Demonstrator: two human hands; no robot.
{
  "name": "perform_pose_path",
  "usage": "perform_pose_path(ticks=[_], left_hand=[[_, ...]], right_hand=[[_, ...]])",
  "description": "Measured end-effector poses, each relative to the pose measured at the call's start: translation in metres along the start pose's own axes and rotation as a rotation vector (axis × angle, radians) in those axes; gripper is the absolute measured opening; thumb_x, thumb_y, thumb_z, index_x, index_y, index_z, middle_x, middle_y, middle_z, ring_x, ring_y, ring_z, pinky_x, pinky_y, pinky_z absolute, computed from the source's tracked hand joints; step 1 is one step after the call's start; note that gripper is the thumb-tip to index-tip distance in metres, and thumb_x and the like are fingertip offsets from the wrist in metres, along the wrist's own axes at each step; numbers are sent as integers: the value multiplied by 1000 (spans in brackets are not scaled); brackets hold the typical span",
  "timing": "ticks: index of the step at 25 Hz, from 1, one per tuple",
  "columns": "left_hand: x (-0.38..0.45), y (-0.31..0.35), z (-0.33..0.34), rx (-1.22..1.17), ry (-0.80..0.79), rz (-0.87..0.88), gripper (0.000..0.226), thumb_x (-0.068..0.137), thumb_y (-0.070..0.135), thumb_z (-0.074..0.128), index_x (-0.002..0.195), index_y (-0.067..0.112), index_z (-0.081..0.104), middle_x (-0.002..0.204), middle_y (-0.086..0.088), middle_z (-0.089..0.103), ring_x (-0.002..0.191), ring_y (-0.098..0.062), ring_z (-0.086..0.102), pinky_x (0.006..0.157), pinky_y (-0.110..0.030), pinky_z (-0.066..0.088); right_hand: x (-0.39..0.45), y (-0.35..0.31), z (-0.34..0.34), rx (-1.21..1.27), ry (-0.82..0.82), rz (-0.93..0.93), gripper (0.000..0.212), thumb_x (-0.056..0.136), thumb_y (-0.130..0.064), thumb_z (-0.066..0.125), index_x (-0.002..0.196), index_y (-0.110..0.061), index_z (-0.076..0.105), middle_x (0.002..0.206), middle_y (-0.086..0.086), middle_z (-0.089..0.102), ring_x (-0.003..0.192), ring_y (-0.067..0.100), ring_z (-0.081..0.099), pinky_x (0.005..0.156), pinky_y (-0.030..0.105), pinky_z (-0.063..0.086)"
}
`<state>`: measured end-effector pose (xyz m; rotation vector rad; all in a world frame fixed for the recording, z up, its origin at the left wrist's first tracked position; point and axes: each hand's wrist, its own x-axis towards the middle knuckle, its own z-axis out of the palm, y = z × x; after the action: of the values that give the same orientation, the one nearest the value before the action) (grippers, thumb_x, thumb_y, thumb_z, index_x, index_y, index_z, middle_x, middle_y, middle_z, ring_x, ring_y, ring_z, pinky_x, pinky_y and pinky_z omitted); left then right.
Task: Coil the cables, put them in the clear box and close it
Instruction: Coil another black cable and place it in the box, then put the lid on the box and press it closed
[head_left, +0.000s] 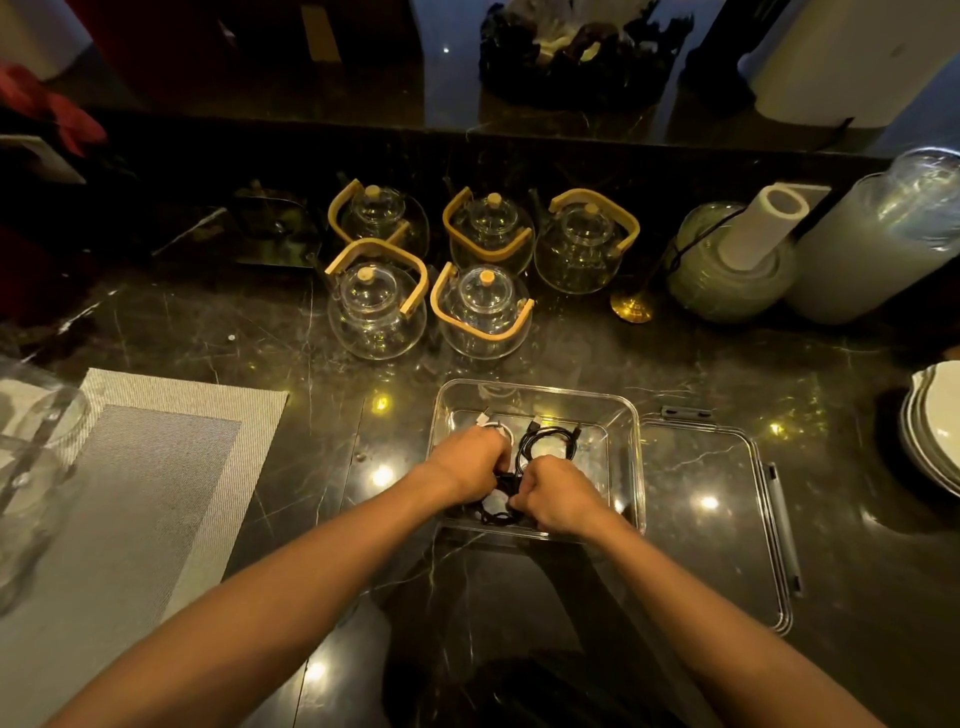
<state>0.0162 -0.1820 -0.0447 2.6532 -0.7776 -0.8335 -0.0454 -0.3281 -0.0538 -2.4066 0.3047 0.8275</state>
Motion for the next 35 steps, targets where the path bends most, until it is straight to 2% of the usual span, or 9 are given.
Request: perform_pose_path(ticks=[5, 9, 14, 18, 22, 26, 29, 32, 35], left_hand=[[-3, 4, 2, 124, 34, -5, 24, 83, -6, 60, 99, 13, 61, 103, -10, 66, 95, -29, 65, 70, -31, 43], [-7, 7, 2, 154, 92, 7, 22, 87, -3, 58, 104, 10, 62, 108, -13, 67, 100, -32, 65, 78, -37, 48], [-11, 5, -3, 78, 30, -15, 19, 85, 7, 63, 102, 15, 62, 104, -8, 67, 98, -29, 65, 83, -38, 53], [-12, 10, -15, 130, 18, -13, 10, 88, 16, 65, 93, 21, 58, 104, -5, 68, 99, -27, 65, 82, -37, 52], [-8, 41, -49, 12, 131, 65, 18, 91, 30, 65, 106, 20, 67, 104, -1, 72, 97, -21, 67, 84, -36, 53], [4, 111, -58, -33, 193, 321, 25, 91, 37, 67, 109, 20, 68, 104, 1, 67, 97, -18, 63, 81, -34, 52], [13, 165, -36, 106, 140, 519, 34, 89, 36, 69, 118, 20, 65, 117, -1, 63, 109, -19, 60, 89, -34, 48], [16, 200, 0, 340, 36, 660, 41, 85, 35, 69, 123, 20, 62, 124, -5, 61, 116, -25, 58, 95, -41, 48], [13, 216, 37, 654, -46, 651, 41, 88, 32, 64, 127, 20, 59, 129, -9, 58, 122, -31, 57, 100, -42, 42]], right_hand=[[2, -5, 2, 31, 52, -16, 10, 89, -15, 71, 82, -8, 72, 84, 13, 75, 82, 29, 72, 72, 38, 59], [4, -5, -4, -29, 115, 6, 8, 87, -23, 71, 86, -15, 69, 93, 10, 74, 90, 30, 69, 76, 39, 56], [-2, -2, -9, -51, 24, -6, 18, 89, -33, 74, 83, -17, 69, 92, 5, 73, 88, 24, 68, 79, 39, 56], [-16, 3, -23, 10, 66, -38, 16, 91, -35, 71, 87, -20, 67, 89, 1, 71, 86, 19, 67, 81, 43, 57], [-54, 17, -64, 205, 304, -127, 15, 94, -35, 68, 84, -23, 66, 78, -6, 68, 74, 13, 64, 65, 32, 53], [-106, 63, -97, 284, 668, -78, 16, 94, -33, 67, 101, -21, 73, 92, -5, 74, 83, 13, 69, 77, 40, 58], [-141, 107, -96, 192, 786, 49, 32, 94, -33, 66, 123, -19, 70, 117, 1, 73, 105, 20, 68, 89, 40, 55], [-162, 148, -74, 135, 711, 148, 40, 93, -30, 67, 131, -16, 66, 131, 5, 67, 120, 24, 62, 98, 38, 49], [-178, 178, -37, 134, 616, 179, 45, 93, -30, 68, 136, -16, 62, 137, 4, 63, 121, 23, 60, 98, 38, 50]])
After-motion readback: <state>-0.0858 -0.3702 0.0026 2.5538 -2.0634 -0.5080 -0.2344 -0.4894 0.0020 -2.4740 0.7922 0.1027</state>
